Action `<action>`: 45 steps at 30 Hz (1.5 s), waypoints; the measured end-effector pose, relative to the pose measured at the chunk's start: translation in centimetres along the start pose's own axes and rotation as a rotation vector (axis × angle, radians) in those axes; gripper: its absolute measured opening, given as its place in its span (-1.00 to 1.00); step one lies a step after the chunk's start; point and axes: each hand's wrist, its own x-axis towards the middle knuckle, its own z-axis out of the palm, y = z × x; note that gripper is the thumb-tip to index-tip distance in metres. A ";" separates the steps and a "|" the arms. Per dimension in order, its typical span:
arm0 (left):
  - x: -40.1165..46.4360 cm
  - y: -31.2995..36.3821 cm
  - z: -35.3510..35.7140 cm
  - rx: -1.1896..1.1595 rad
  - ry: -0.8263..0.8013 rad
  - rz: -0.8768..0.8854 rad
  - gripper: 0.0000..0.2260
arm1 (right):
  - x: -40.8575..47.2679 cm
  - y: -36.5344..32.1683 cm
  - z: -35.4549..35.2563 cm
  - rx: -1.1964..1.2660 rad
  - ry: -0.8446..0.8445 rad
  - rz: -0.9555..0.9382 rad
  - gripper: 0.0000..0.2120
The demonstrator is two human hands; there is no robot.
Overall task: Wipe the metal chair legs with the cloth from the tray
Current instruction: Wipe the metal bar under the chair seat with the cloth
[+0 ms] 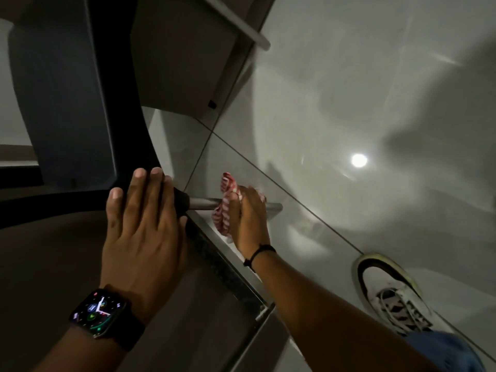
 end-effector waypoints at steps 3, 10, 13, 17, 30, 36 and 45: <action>-0.1 0.3 -0.9 0.007 -0.022 -0.014 -0.41 | -0.3 1.2 -1.6 0.245 -0.003 0.205 -0.76; 0.2 -0.5 -3.1 0.039 -0.073 0.023 -0.42 | -0.3 1.2 -7.2 0.505 0.286 0.348 -0.62; 0.7 -0.5 -2.8 0.048 -0.076 0.070 -0.45 | -0.8 0.0 -6.2 0.341 0.105 0.277 -0.65; 0.8 -0.4 -2.0 0.071 -0.069 0.087 -0.47 | -1.4 -5.3 1.0 0.267 0.010 -0.104 -0.58; 2.0 -0.1 -3.0 0.030 -0.108 0.033 -0.49 | 2.5 1.2 -0.9 0.665 0.102 0.484 -0.66; 2.9 -0.4 -5.3 0.076 -0.161 -0.044 -0.44 | -3.9 -7.2 1.9 0.391 0.045 -0.301 -0.53; 3.5 -0.8 -4.6 -0.012 -0.224 -0.164 -0.50 | 2.1 2.8 -0.1 -0.108 -0.103 0.115 -0.61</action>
